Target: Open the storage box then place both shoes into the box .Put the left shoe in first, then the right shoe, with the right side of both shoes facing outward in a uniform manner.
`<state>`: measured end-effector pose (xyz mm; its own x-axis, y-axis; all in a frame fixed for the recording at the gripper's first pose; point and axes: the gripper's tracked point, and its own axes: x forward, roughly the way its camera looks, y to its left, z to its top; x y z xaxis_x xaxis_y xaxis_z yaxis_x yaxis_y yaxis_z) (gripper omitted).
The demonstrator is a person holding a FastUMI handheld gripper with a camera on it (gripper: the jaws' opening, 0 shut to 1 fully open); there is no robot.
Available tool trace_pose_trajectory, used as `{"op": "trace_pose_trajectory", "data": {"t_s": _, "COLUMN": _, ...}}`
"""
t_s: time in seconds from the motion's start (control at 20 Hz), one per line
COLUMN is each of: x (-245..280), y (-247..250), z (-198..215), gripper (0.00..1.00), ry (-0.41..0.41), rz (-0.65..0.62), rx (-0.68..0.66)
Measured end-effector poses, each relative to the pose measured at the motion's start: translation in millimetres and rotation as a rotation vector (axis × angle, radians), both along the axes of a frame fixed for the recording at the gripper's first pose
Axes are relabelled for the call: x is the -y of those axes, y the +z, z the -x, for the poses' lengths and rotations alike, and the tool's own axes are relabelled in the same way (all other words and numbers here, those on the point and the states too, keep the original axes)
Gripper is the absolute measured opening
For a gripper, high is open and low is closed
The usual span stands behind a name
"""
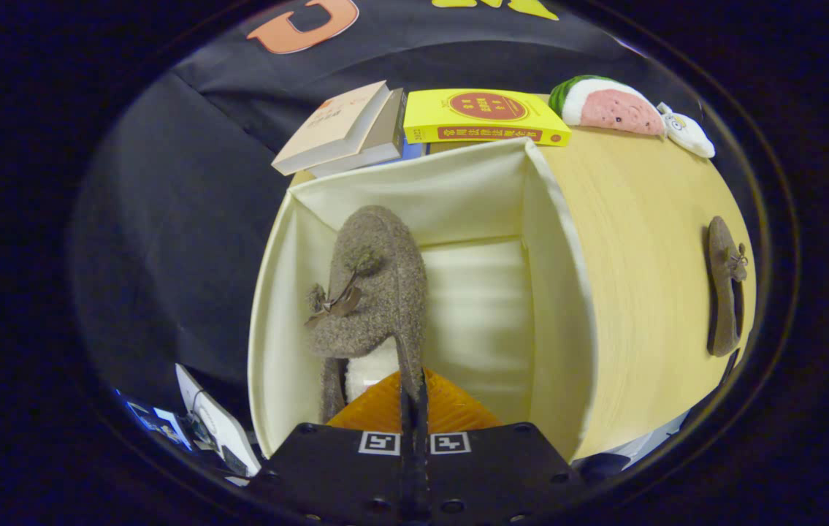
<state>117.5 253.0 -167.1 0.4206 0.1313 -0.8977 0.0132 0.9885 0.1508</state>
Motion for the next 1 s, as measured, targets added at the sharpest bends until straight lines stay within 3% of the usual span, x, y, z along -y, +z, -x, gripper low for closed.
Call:
{"op": "trace_pose_trajectory", "data": {"t_s": 0.25, "x": -6, "y": -34, "z": -4, "gripper": 0.01, "ry": -0.005, "rz": 0.034, "rx": -0.068}}
{"op": "trace_pose_trajectory", "data": {"t_s": 0.45, "x": -4, "y": -35, "z": -8, "gripper": 0.01, "ry": 0.043, "rz": 0.101, "rx": -0.045}}
{"op": "trace_pose_trajectory", "data": {"t_s": 0.6, "x": -8, "y": -33, "z": -7, "gripper": 0.04, "ry": 0.052, "rz": 0.07, "rx": -0.041}}
{"op": "trace_pose_trajectory", "data": {"t_s": 0.8, "x": -13, "y": -22, "z": -2, "gripper": 0.38, "ry": 0.051, "rz": -0.033, "rx": -0.043}}
{"op": "trace_pose_trajectory", "data": {"t_s": 1.0, "x": -12, "y": -7, "z": 13, "gripper": 0.64, "ry": 0.1, "rz": -0.053, "rx": -0.056}}
